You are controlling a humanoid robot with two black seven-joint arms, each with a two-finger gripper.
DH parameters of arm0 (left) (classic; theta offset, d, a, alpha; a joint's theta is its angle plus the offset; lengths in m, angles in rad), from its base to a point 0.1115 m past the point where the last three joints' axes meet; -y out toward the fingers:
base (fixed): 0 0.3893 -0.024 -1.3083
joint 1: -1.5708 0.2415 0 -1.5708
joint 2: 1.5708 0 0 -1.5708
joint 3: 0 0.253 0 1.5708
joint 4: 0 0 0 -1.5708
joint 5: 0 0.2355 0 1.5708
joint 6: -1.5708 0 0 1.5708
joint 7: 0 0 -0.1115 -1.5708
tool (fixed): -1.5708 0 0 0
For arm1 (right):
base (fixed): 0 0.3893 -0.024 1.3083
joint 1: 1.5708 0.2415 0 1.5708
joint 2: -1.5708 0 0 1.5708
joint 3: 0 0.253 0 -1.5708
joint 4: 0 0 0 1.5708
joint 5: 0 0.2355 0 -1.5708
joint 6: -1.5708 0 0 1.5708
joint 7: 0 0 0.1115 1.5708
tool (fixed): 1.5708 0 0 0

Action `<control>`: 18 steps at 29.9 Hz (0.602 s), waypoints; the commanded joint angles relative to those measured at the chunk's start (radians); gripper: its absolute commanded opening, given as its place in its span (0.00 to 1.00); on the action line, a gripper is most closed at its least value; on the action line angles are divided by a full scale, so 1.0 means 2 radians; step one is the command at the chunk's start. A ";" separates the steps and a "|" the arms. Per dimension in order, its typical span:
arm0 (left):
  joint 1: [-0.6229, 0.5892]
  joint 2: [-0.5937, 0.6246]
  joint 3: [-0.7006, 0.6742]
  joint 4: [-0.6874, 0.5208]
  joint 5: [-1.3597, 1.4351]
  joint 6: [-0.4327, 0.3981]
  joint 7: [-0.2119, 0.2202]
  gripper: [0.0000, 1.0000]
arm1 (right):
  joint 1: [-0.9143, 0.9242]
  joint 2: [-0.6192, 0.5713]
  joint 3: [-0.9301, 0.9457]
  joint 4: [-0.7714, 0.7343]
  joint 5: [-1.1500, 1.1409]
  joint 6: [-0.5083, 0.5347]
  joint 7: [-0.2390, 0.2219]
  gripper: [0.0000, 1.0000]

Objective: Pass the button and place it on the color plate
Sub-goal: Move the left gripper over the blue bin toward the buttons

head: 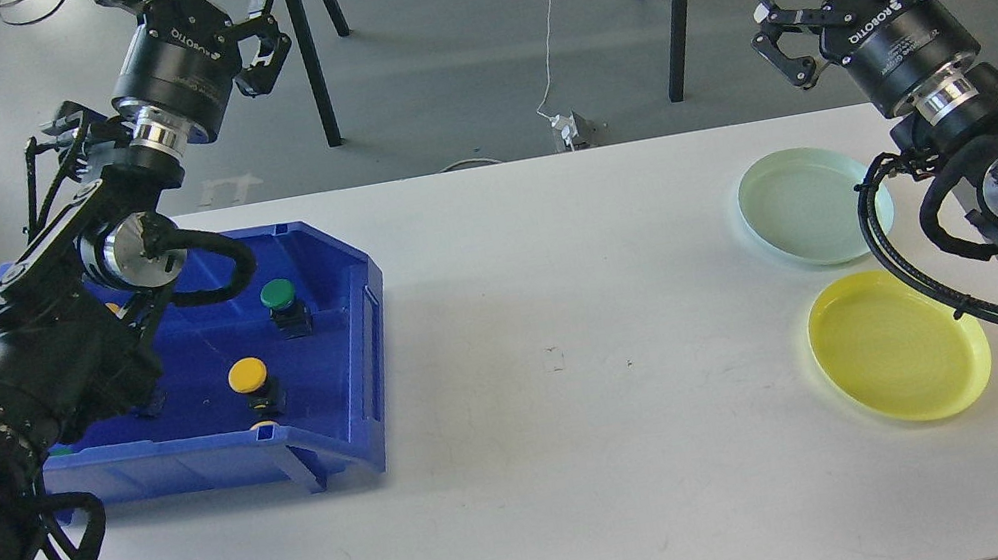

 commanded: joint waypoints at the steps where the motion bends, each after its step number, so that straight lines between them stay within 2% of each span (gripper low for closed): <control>1: 0.021 0.010 -0.049 -0.122 -0.001 0.000 0.000 1.00 | -0.003 0.000 0.001 0.001 0.000 0.000 0.001 1.00; 6: 0.022 0.082 -0.046 -0.308 0.046 0.000 0.000 1.00 | -0.002 -0.006 0.004 0.002 0.000 0.000 0.001 1.00; 9: -0.013 0.132 0.021 -0.372 0.111 0.053 0.000 1.00 | -0.002 -0.006 0.005 0.002 0.000 0.000 0.002 1.00; 12: -0.085 0.197 0.156 -0.408 0.165 0.105 0.000 1.00 | -0.002 -0.006 0.005 0.002 0.000 0.000 0.002 1.00; 15: -0.186 0.251 0.304 -0.430 0.239 0.148 0.000 1.00 | -0.003 -0.006 0.003 0.002 0.000 0.000 0.002 1.00; 18: -0.286 0.293 0.446 -0.445 0.317 0.162 0.000 1.00 | -0.005 -0.007 0.001 0.002 0.000 0.000 0.002 1.00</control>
